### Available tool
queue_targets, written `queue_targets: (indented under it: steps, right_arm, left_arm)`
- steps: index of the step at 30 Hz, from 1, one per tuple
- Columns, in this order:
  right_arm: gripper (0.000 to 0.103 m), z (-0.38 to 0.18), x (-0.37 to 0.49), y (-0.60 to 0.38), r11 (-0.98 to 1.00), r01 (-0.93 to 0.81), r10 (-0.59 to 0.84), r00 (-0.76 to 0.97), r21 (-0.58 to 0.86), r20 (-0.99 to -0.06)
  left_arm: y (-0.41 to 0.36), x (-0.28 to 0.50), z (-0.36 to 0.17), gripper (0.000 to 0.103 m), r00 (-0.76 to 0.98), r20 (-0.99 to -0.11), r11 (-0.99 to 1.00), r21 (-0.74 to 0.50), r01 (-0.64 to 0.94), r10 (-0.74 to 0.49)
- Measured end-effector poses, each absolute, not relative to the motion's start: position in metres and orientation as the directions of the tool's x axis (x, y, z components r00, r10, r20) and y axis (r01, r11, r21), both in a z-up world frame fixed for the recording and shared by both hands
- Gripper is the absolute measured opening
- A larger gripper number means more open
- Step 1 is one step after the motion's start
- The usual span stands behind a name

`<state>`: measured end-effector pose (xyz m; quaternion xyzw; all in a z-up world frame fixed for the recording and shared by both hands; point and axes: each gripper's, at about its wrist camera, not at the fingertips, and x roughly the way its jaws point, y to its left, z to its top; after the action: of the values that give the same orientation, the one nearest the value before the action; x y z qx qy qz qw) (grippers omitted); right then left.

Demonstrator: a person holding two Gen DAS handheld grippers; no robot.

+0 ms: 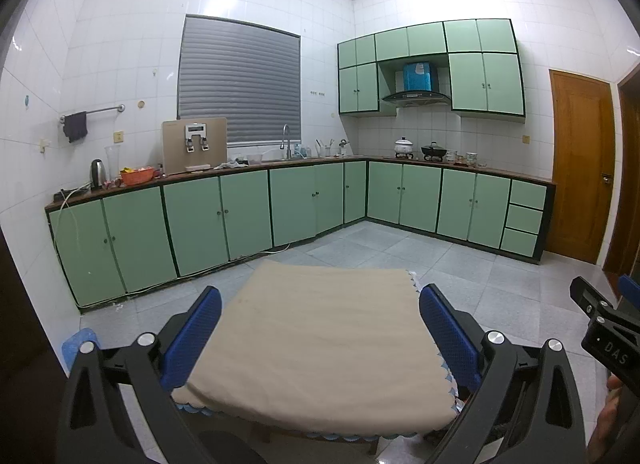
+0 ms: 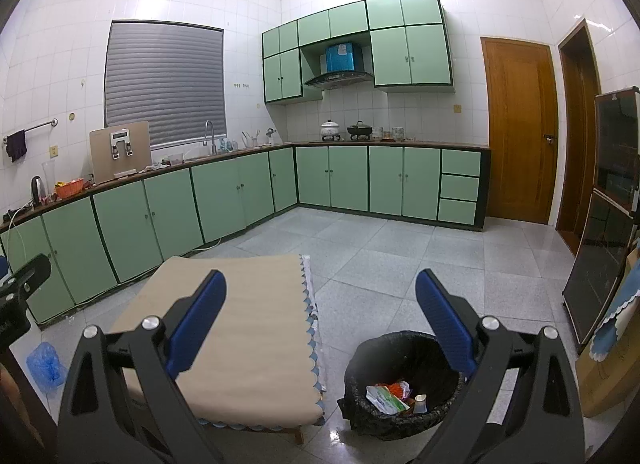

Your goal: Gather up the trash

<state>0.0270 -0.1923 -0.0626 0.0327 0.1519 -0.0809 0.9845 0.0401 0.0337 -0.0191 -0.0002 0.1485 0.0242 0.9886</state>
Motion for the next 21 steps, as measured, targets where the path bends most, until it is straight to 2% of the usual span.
queue_targets:
  steps: [21]
  right_arm:
    - [0.093,-0.0625,0.027,-0.1934,0.985,0.169,-0.15,0.941,0.039,-0.304]
  left_arm:
    - [0.0303,0.0412,-0.0182,0.097,0.957,-0.288,0.999,0.004,-0.047,0.046]
